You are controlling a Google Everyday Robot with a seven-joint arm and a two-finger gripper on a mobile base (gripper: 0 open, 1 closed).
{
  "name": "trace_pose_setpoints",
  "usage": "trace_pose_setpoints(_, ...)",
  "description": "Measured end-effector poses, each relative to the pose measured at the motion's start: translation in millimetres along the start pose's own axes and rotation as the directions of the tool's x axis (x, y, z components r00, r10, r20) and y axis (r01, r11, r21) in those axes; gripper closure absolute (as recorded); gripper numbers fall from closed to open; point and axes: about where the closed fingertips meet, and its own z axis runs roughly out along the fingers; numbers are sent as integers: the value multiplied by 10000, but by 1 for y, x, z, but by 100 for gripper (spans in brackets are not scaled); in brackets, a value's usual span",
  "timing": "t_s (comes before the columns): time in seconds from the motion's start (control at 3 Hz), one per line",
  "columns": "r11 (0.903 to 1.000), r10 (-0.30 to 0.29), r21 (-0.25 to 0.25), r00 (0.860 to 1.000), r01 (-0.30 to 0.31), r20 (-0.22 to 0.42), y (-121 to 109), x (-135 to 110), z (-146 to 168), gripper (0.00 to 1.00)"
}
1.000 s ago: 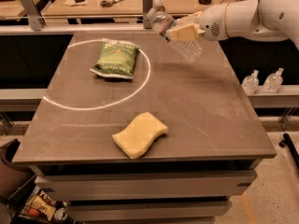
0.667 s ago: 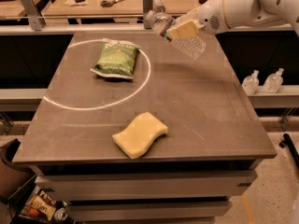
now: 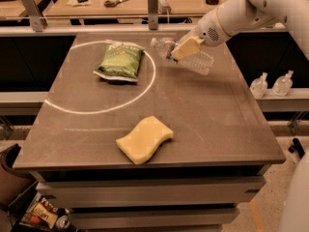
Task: Knock water bottle over
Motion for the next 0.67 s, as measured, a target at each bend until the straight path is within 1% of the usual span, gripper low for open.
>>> trace_pose_setpoints(0.33,9999,53,-125,9949,-66,-1007,8,23,14,100)
trace_pose_setpoints(0.67,9996,-68,-283,9839,18,-1787,16,37,28,100)
